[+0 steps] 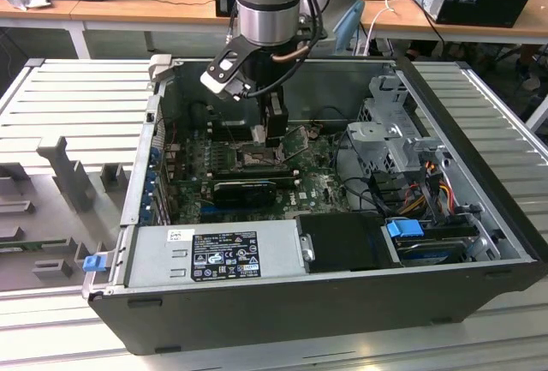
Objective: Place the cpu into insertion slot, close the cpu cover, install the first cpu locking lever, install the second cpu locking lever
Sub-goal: 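Place the cpu into insertion slot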
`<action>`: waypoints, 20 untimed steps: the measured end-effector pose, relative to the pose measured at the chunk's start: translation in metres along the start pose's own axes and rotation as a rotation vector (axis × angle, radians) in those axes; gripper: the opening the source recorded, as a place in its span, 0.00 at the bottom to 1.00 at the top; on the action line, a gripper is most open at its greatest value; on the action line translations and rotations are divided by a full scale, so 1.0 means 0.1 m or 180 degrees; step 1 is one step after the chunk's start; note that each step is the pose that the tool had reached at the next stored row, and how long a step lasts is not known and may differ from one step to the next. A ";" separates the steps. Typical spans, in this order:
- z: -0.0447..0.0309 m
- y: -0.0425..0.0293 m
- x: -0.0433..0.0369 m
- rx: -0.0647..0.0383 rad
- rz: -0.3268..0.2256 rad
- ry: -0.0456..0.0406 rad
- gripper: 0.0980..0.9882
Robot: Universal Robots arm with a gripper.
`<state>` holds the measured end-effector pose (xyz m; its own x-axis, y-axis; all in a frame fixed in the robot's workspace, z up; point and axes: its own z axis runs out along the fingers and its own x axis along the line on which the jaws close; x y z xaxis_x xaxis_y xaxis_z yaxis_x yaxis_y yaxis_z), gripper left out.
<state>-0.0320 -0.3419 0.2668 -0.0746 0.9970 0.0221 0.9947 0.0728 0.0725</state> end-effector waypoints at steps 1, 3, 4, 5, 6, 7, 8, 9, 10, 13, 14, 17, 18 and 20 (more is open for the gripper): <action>0.008 0.000 0.001 0.0000 0.0000 0.0000 0.50; 0.027 -0.001 0.006 0.0009 0.0000 0.0000 0.50; 0.037 -0.002 0.010 0.0020 0.0001 0.0001 0.50; 0.048 -0.003 0.018 0.0035 0.0002 0.0002 0.50; 0.060 -0.003 0.026 0.0053 0.0003 0.0004 0.50; 0.070 -0.003 0.033 0.0066 0.0004 0.0005 0.50; 0.082 -0.003 0.040 0.0078 0.0004 0.0006 0.50; 0.093 -0.003 0.044 0.0085 0.0006 0.0006 0.50; 0.099 -0.003 0.044 0.0086 0.0010 0.0006 0.50; 0.114 -0.005 0.045 0.0085 0.0042 0.0004 0.50; 0.121 -0.005 0.045 0.0084 0.0072 0.0002 0.50; 0.136 -0.011 0.044 0.0085 0.0161 -0.0004 0.50; 0.141 -0.013 0.045 0.0088 0.0166 -0.0003 0.50; 0.158 -0.014 0.053 0.0105 0.0167 -0.0003 0.50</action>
<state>-0.0327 -0.3363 0.2510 -0.0223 0.9995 0.0240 0.9990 0.0213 0.0384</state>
